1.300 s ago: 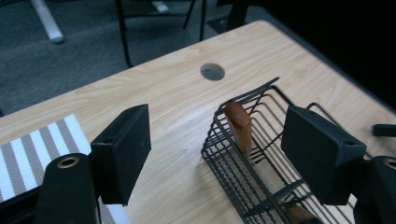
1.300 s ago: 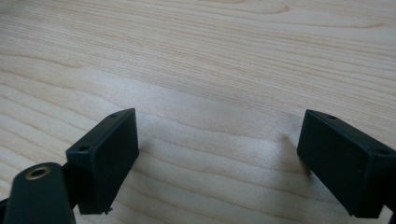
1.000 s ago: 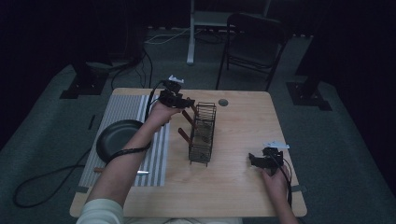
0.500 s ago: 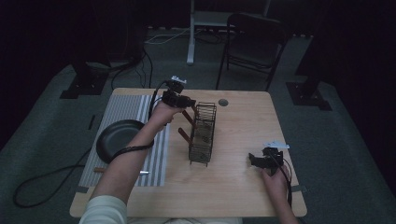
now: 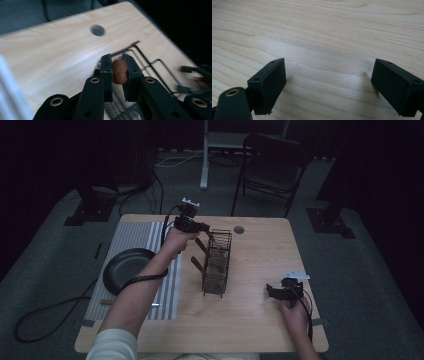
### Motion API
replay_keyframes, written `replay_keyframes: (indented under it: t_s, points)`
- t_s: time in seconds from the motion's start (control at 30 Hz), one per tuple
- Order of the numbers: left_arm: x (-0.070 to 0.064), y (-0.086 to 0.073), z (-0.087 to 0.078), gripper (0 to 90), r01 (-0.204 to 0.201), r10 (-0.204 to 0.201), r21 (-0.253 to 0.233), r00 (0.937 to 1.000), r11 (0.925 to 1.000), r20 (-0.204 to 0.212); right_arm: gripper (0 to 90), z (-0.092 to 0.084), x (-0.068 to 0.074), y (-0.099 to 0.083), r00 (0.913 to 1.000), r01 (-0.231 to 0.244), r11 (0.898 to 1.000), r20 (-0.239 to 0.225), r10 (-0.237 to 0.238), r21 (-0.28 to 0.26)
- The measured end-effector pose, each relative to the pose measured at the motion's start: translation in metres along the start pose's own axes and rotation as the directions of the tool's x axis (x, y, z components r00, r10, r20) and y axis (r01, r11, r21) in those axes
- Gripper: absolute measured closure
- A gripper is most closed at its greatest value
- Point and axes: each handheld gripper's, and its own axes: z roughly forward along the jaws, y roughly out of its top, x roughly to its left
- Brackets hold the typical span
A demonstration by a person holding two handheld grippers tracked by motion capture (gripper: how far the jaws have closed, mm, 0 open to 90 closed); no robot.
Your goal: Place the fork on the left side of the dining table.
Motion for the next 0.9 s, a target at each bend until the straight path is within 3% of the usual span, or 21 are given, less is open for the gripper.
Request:
replay_keyframes:
  t_s: [0.17, 0.3, 0.9]
  points:
    - [-0.006, 0.003, 0.000, 80.4, -0.049, 0.049, 0.011, 0.9988, 0.9988, -0.005, 12.2, 0.000, 0.000, 0.000, 1.0000, 0.000, 1.000, 0.000, 0.000, 0.000]
    - [-0.012, 0.006, -0.006, 80.5, -0.075, 0.075, -0.011, 0.9967, 0.9971, -0.032, 12.2, 0.000, 0.000, 0.000, 1.0000, 0.000, 1.000, 0.000, 0.000, 0.000]
    - [-0.018, 0.015, -0.049, 80.5, -0.074, 0.071, -0.101, 0.9970, 0.9921, -0.029, 12.2, 0.000, 0.000, 0.000, 1.0000, 0.001, 1.000, 0.000, -0.001, -0.001]
